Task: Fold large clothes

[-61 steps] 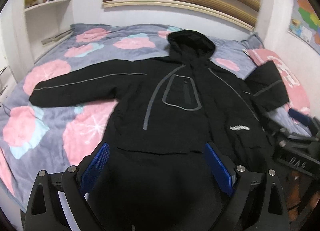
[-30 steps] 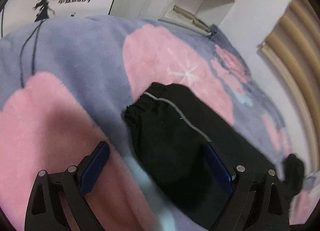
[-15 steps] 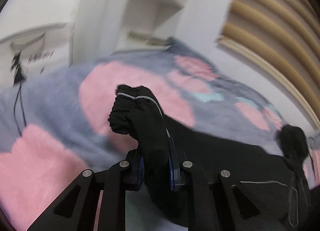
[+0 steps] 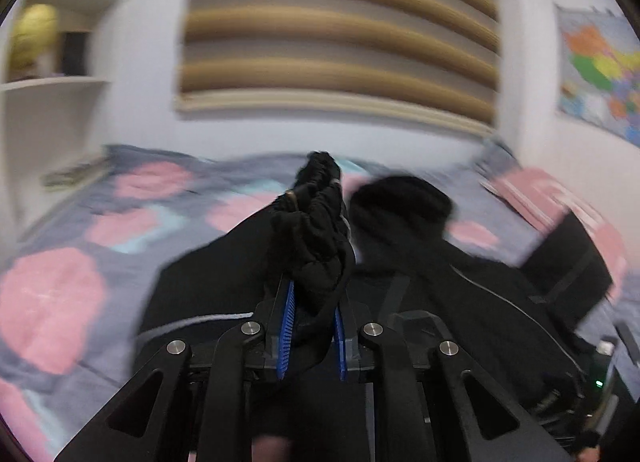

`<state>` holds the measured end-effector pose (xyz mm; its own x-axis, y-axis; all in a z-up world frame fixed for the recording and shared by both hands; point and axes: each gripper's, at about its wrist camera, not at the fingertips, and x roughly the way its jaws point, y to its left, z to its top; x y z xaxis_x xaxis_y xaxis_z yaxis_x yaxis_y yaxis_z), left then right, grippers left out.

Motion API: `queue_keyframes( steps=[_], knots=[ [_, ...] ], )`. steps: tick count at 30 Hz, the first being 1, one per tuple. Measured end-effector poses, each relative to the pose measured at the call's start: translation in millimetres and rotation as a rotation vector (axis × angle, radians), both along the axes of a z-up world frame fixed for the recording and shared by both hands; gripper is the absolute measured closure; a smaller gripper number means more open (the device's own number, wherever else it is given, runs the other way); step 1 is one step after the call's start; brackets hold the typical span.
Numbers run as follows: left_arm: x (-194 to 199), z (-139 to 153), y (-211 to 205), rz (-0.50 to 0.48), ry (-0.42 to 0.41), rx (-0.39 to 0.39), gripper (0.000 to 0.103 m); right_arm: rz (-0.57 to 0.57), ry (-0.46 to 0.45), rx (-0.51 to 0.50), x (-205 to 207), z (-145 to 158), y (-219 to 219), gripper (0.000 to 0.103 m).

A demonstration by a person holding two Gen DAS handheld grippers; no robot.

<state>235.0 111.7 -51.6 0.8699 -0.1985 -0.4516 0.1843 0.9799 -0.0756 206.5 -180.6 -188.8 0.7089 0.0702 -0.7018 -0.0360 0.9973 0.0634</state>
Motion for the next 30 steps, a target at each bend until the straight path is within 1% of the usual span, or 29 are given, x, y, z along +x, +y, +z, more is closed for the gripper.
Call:
queue_keyframes(
  steps=[2,4,7,9,10,12,13,14,15,17,21,23,25,26,29,30],
  knots=[
    [11.0,-22.8,-37.1,-0.073,0.07,0.026,0.086,0.0,0.0,0.006,0.0,0.1,-0.4,0.0],
    [21.7,-46.3,-66.4,-0.12,0.143,0.063,0.086,0.001,0.0,0.011,0.2,0.1,-1.8,0.0],
    [41.3,-96.5,-89.5,-0.155,0.29,0.122,0.086,0.002,-0.001,0.019,0.2,0.3,-2.4,0.0],
    [49.9,-121.8,-90.0,-0.172,0.381,0.11,0.084,0.002,-0.005,0.027,-0.2,0.7,-3.5,0.0],
    [50.9,-125.9,-89.8,-0.177,0.393,0.093,0.083,0.002,-0.006,0.032,-0.1,0.7,-4.5,0.0],
    [52.7,-119.8,-89.6,-0.195,0.4,0.047,0.072,0.002,-0.004,0.036,-0.5,0.3,-4.5,0.0],
    [52.0,-116.8,-87.5,-0.22,0.415,0.008,0.051,0.002,-0.003,0.036,-0.3,0.2,-4.6,0.0],
    [48.0,-113.1,-82.8,-0.258,0.43,-0.054,0.036,0.002,-0.001,0.035,-0.1,0.4,-4.5,0.0],
    [42.9,-109.0,-79.2,-0.274,0.43,-0.095,0.035,0.003,0.002,0.035,0.6,0.6,-4.5,0.0],
    [30.5,-99.8,-75.1,-0.28,0.42,-0.125,0.035,0.004,0.017,0.031,1.3,0.4,-3.9,0.0],
    [5.5,-72.3,-52.5,-0.286,0.382,-0.15,0.035,0.013,0.065,0.007,4.8,3.0,-1.3,0.0],
    [-7.0,-59.7,-38.6,-0.279,0.351,-0.141,0.035,0.045,0.098,0.003,8.3,10.1,4.1,0.0],
    [-18.2,-49.8,-23.5,-0.255,0.316,-0.124,0.035,0.097,0.089,0.034,8.0,26.2,13.3,0.0],
    [-22.8,-45.7,-12.2,-0.238,0.302,-0.126,0.035,0.131,0.07,0.042,9.5,41.7,23.3,0.0],
    [-35.2,-38.1,15.0,-0.193,0.272,-0.161,0.035,0.22,0.034,0.033,20.6,76.0,55.5,0.0],
    [-38.9,-36.9,22.5,-0.165,0.263,-0.159,0.035,0.235,0.027,0.024,25.1,83.2,65.6,0.0]
  ],
)
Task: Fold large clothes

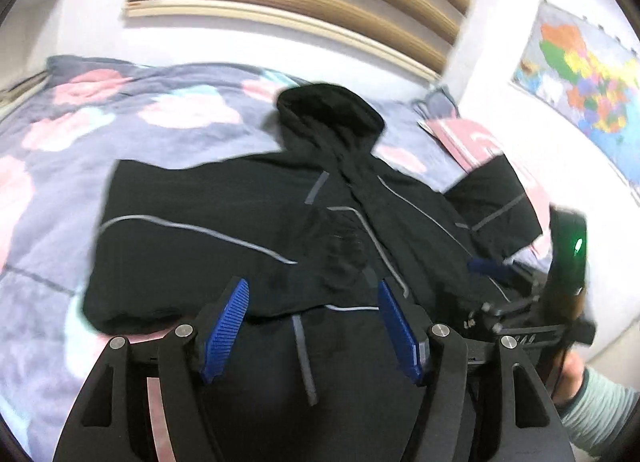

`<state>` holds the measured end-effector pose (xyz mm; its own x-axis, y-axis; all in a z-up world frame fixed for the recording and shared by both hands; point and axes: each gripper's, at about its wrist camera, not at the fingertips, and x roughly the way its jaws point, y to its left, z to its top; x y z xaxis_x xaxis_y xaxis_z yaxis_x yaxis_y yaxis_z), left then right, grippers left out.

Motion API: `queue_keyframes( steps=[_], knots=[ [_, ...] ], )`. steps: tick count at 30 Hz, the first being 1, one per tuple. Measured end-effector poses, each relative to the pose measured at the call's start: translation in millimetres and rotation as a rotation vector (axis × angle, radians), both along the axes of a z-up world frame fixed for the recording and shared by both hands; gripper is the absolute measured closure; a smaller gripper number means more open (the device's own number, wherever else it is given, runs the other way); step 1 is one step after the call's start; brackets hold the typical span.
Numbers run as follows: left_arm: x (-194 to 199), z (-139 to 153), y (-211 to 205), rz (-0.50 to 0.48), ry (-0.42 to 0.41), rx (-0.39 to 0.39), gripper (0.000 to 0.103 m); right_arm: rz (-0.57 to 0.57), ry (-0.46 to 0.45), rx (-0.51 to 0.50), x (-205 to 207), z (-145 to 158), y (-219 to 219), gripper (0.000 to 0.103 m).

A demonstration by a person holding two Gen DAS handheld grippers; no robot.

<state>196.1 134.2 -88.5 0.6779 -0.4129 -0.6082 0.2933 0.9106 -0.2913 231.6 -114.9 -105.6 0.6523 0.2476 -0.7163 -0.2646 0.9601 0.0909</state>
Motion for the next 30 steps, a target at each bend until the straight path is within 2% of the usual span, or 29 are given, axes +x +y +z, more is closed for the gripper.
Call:
queue_keyframes(
  steps=[3,5,8,10,12,13,14,15,19,23,27,30],
  knots=[
    [-9.5,-1.5,17.8,0.08,-0.021,0.037,0.035,0.0,0.005,-0.008,22.4,7.2,23.7,0.006],
    [-15.4,-4.4,31.0,0.106,-0.012,0.03,0.035,0.012,0.085,0.055,43.9,-4.3,27.8,0.011],
    [-20.3,-8.0,47.4,0.136,-0.001,0.012,0.035,-0.03,0.232,0.182,77.0,-36.7,28.6,0.012],
    [-21.8,-9.6,55.8,0.159,0.003,0.026,0.035,-0.053,0.294,0.259,92.8,-55.0,26.4,0.012],
    [-22.2,-11.3,60.6,0.186,0.0,0.055,0.035,-0.064,0.312,0.306,102.5,-66.0,27.5,0.017],
    [-22.2,-11.8,63.5,0.204,-0.003,0.078,0.035,-0.059,0.288,0.312,104.0,-65.6,30.4,0.025],
    [-21.3,-13.2,65.3,0.212,-0.001,0.09,0.035,-0.037,0.27,0.315,105.7,-64.4,34.4,0.06],
    [-20.9,-14.1,67.3,0.217,0.003,0.095,0.035,-0.015,0.274,0.31,108.1,-64.7,38.3,0.066],
    [-16.5,-12.8,67.3,0.226,0.011,0.096,0.035,-0.014,0.177,0.244,99.3,-43.7,43.2,0.072],
    [-12.9,-3.1,57.3,0.218,-0.008,0.119,0.035,-0.026,0.082,0.252,83.9,-7.1,19.3,0.073],
    [-3.4,17.7,35.9,0.194,-0.051,0.135,0.035,-0.08,-0.012,0.261,74.5,36.9,-30.2,0.074],
    [6.3,32.2,14.8,0.187,-0.096,0.162,0.035,-0.144,-0.087,0.219,64.3,61.9,-78.6,0.074]
  ],
)
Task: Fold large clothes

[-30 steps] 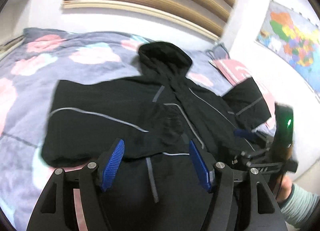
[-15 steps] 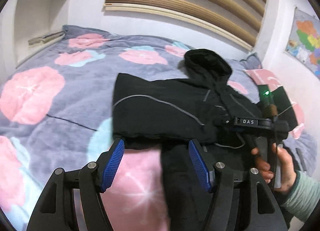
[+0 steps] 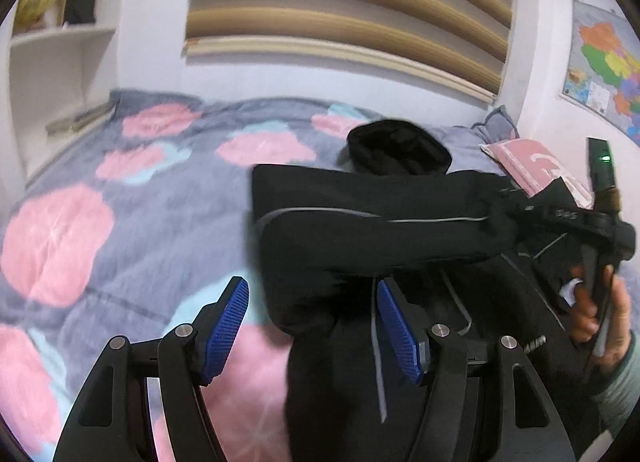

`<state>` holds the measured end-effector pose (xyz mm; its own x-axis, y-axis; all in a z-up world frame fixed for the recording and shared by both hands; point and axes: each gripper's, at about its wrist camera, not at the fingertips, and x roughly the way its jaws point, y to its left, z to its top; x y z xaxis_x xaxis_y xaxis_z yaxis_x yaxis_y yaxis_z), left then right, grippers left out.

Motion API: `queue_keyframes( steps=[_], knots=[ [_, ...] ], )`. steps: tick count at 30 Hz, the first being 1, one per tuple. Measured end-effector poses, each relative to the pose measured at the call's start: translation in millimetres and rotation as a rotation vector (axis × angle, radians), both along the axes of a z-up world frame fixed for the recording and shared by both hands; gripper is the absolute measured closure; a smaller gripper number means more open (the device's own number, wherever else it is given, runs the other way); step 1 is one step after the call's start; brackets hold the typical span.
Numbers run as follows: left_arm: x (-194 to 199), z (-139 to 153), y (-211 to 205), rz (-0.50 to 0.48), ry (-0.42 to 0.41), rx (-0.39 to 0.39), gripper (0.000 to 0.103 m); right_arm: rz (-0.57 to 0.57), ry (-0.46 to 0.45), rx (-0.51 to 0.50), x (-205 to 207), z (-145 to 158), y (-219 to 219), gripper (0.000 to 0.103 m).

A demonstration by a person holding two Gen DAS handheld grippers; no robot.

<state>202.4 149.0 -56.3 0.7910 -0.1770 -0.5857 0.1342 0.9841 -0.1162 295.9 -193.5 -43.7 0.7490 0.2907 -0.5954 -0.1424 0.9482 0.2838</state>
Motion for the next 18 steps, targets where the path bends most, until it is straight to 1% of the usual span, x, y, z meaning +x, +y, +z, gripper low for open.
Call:
queue_keyframes(
  steps=[2,4,5,7,8,11,13,14,15,16,18],
  knots=[
    [12.2,5.4,-18.6,-0.024,-0.002,0.009,0.035,-0.041,-0.017,-0.025,-2.5,8.2,-31.3,0.074],
    [26.0,4.4,-33.9,-0.048,0.008,-0.008,0.035,-0.081,0.008,-0.043,0.5,4.2,-64.4,0.074],
    [36.6,-0.4,-44.0,-0.063,0.027,-0.02,0.035,-0.095,0.024,-0.049,1.8,0.0,-75.9,0.074],
    [54.8,-15.2,-61.9,-0.076,0.068,-0.013,0.035,-0.123,0.067,-0.064,6.9,-17.9,-98.5,0.074],
    [65.8,-27.5,-71.5,-0.075,0.1,0.002,0.035,-0.125,0.091,-0.065,10.8,-29.3,-105.5,0.074],
    [94.0,-71.5,-91.7,-0.066,0.213,0.031,0.035,-0.133,0.2,-0.061,19.5,-76.4,-124.1,0.073],
    [106.0,-103.1,-95.5,-0.038,0.276,0.052,0.035,-0.139,0.267,-0.056,24.8,-107.9,-130.5,0.072],
    [109.4,-117.8,-94.1,-0.032,0.295,0.056,0.035,-0.137,0.29,-0.047,26.3,-118.7,-136.2,0.07],
    [110.2,-123.1,-94.9,-0.032,0.294,0.056,0.035,-0.135,0.304,-0.035,26.0,-129.2,-138.8,0.066],
    [109.4,-124.6,-94.4,-0.035,0.284,0.056,0.035,-0.135,0.304,-0.025,23.9,-132.9,-142.7,0.064],
    [108.1,-123.8,-92.7,-0.037,0.282,0.056,0.035,-0.141,0.302,-0.017,21.9,-131.5,-147.1,0.054]
  ],
)
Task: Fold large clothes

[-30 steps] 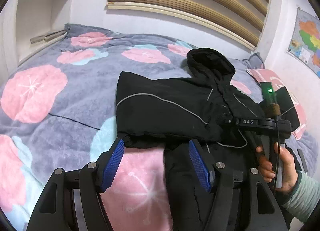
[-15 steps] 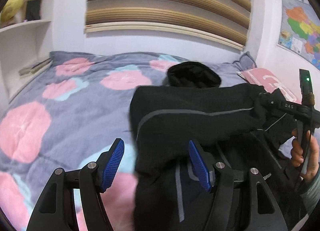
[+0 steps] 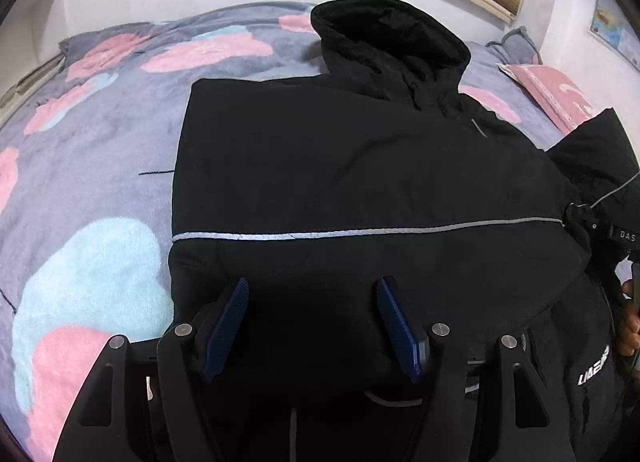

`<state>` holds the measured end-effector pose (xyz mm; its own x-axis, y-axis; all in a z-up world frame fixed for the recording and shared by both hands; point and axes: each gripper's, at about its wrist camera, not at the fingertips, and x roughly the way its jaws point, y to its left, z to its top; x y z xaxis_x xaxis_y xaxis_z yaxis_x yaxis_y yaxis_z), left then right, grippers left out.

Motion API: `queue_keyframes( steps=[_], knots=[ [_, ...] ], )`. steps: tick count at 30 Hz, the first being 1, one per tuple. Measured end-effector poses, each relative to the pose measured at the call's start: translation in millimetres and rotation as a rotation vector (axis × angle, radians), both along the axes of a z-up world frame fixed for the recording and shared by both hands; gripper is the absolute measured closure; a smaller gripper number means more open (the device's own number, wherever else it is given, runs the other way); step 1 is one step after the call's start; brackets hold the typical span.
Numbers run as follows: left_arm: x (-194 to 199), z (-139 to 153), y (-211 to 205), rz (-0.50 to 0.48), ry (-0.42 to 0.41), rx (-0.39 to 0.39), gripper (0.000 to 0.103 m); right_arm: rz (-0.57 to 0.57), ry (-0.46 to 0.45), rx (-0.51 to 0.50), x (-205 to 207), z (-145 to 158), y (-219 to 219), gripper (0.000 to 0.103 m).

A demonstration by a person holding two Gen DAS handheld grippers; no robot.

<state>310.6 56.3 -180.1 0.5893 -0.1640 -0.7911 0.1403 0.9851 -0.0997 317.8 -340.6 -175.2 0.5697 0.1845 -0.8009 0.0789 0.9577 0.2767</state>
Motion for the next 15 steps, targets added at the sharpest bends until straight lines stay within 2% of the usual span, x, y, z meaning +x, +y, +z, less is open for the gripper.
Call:
queue_keyframes(
  steps=[2,4,6,8,9,12,15],
  knots=[
    [-0.5,-0.5,2.8,-0.003,-0.006,-0.003,0.035,-0.021,-0.004,-0.011,-6.7,11.0,-2.1,0.052],
    [-3.0,3.0,2.2,0.012,-0.015,-0.006,0.035,-0.039,-0.05,-0.043,-16.2,31.7,4.7,0.046],
    [-9.8,18.3,-1.3,0.025,-0.027,-0.039,0.035,-0.012,-0.126,-0.106,-23.8,56.9,17.4,0.04],
    [-16.1,42.5,-6.3,-0.005,-0.052,-0.108,0.035,0.03,-0.187,-0.174,-27.2,78.0,39.8,0.034],
    [-19.6,56.4,-12.6,-0.015,-0.078,-0.1,0.035,0.051,-0.198,-0.19,-27.2,83.3,49.5,0.031],
    [-17.3,69.3,-32.3,-0.002,-0.073,-0.004,0.034,0.096,-0.185,-0.217,-19.3,76.5,73.9,0.031],
    [-5.7,35.6,-38.7,0.006,0.022,-0.007,0.034,0.062,-0.069,-0.236,-7.7,35.3,80.1,0.031]
  ],
)
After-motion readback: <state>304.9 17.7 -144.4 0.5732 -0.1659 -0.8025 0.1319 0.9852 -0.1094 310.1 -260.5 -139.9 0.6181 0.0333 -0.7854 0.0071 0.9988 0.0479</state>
